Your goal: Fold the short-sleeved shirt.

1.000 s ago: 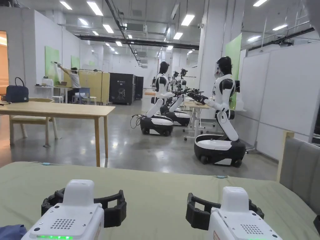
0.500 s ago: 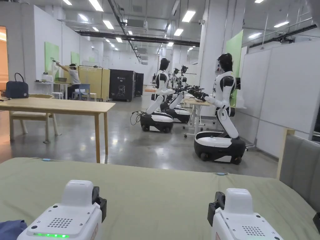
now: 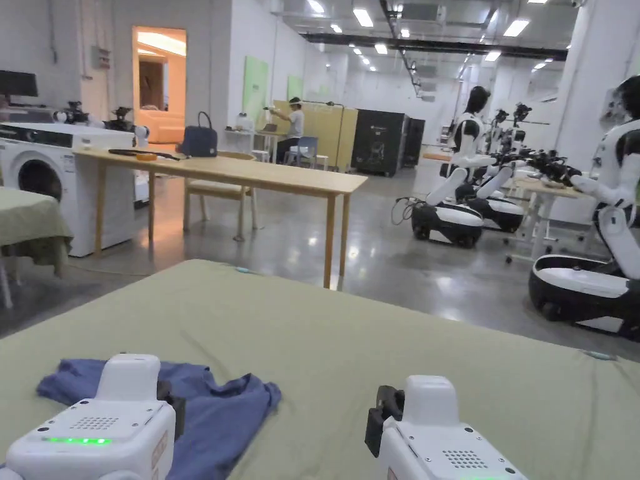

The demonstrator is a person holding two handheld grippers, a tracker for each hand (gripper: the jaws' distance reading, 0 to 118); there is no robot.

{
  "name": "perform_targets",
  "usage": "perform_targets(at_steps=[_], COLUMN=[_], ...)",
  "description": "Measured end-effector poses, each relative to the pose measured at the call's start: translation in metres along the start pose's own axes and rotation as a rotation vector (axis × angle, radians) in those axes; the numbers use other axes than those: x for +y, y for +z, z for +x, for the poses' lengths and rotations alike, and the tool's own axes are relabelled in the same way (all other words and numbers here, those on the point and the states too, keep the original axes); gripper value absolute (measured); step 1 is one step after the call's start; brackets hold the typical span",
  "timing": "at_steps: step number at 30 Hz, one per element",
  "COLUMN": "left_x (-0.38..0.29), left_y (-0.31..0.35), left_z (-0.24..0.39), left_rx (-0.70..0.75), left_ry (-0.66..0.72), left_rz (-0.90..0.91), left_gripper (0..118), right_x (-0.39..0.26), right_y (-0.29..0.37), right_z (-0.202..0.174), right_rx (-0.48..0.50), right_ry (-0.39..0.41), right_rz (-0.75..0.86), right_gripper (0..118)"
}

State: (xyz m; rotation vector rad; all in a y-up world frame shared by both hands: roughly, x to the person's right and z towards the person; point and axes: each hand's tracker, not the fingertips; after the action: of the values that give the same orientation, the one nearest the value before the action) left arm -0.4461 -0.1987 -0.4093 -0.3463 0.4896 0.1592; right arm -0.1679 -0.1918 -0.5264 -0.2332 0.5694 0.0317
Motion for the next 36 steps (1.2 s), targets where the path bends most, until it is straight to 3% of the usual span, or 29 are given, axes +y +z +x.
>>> perform_targets(at_steps=[3, 6, 10, 11, 13, 14, 15, 16, 17, 22, 26, 28, 29, 30, 33, 36], left_x=[-0.016, -0.028, -0.029, -0.030, -0.024, -0.022, -0.019, -0.016, -0.015, -0.033, -0.069, -0.074, -0.070, -0.061, -0.058, -0.047], left_y=[-0.020, -0.042, -0.095, -0.122, -0.165, -0.189, -0.220, -0.237, -0.259, -0.341, -0.362, -0.383, -0.380, -0.380, -0.344, -0.333], left_z=[-0.034, -0.047, -0.045, -0.047, -0.045, -0.043, -0.037, -0.041, -0.034, -0.001, 0.017, -0.002, -0.006, -0.010, 0.002, 0.005], left_rx=[0.036, 0.009, -0.023, -0.032, -0.041, -0.060, -0.052, 0.020, 0.003, -0.017, 0.117, 0.057, 0.021, -0.009, 0.030, 0.003], left_ry=[-0.015, -0.007, -0.051, -0.064, -0.025, -0.008, -0.009, 0.030, -0.007, 0.007, -0.139, -0.062, -0.056, -0.100, -0.159, -0.166], left_rz=[-0.179, -0.220, -0.296, -0.309, -0.305, -0.343, -0.411, -0.336, -0.466, -0.560, -0.704, -0.647, -0.636, -0.458, -0.389, -0.418], left_gripper=[0, 0, 1, 16, 107, 118, 116, 116, 116, 116, 115, 114, 105, 80, 2, 1], right_x=[-0.008, -0.023, -0.038, -0.040, -0.041, -0.044, -0.047, -0.049, -0.048, -0.063, -0.070, -0.072, -0.072, -0.072, -0.070, -0.066], right_y=[-0.017, -0.044, -0.065, -0.070, -0.064, -0.067, -0.071, -0.075, -0.071, -0.083, -0.091, -0.091, -0.091, -0.090, -0.086, -0.072], right_z=[-0.019, -0.022, -0.013, -0.012, -0.010, -0.008, -0.005, -0.001, 0.000, 0.014, 0.023, 0.027, 0.029, 0.030, 0.033, 0.038], right_rx=[0.080, 0.074, 0.099, 0.093, 0.071, 0.065, 0.055, 0.050, 0.045, -0.010, -0.039, -0.045, -0.049, -0.052, -0.044, -0.053], right_ry=[-0.030, 0.015, 0.007, 0.021, 0.057, 0.064, 0.063, 0.057, 0.052, 0.050, 0.042, 0.047, 0.048, 0.046, 0.022, 0.004], right_rz=[-0.057, -0.063, -0.096, -0.105, -0.116, -0.121, -0.129, -0.139, -0.146, -0.189, -0.238, -0.244, -0.244, -0.244, -0.250, -0.238], right_gripper=[1, 1, 1, 1, 1, 1, 1, 1, 1, 1, 1, 1, 1, 1, 1, 1])
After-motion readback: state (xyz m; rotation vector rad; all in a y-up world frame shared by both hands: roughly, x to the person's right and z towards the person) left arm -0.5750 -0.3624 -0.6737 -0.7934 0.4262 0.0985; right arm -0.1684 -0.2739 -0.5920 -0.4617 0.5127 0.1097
